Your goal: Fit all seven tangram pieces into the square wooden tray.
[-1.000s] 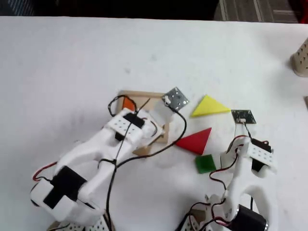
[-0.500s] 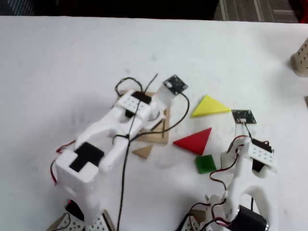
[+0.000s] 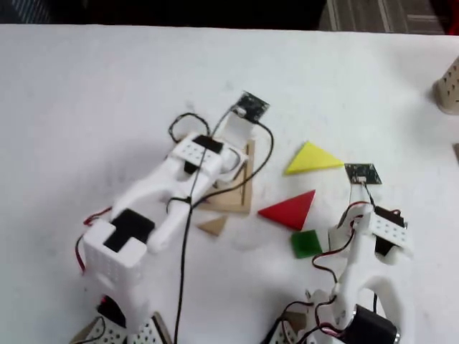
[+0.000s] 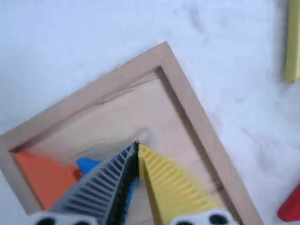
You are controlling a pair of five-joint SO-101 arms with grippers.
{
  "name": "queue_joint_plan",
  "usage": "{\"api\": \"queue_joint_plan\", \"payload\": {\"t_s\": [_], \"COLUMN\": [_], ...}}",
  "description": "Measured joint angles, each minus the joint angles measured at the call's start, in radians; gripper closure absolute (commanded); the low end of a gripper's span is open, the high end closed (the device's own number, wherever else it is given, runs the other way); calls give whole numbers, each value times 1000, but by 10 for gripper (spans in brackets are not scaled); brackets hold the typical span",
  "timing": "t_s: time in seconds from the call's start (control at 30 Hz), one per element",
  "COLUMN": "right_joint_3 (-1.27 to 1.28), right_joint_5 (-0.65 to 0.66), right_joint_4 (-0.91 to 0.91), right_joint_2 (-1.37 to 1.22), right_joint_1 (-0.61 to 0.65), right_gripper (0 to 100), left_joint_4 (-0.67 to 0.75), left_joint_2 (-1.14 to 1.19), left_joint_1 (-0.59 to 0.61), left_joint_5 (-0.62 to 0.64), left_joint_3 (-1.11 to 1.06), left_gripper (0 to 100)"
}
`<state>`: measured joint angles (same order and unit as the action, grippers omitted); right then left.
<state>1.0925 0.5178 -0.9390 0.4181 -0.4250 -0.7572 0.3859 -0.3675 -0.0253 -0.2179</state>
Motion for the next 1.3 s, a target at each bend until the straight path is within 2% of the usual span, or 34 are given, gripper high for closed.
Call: {"api": "queue_joint_plan", "payload": {"t_s": [0.4,0.67,1.1,1.3], "right_joint_3": [0,0,0,0], "right_joint_5": [0,0,0,0], "right_joint_4": [0,0,0,0], "right_joint_2": [0,0,0,0], "right_joint_1": [0,0,0,0], "right_gripper": [978,978,978,978], "left_joint_4": [25,-31,-41,-48], "left_joint_2": [0,-2,-21,-112], "left_joint_1": [48,106,101,8], "left_joint_5": [6,6,5,6], "left_joint_3": [-26,-26,-28,-109], "left_gripper": [976,976,976,976]}}
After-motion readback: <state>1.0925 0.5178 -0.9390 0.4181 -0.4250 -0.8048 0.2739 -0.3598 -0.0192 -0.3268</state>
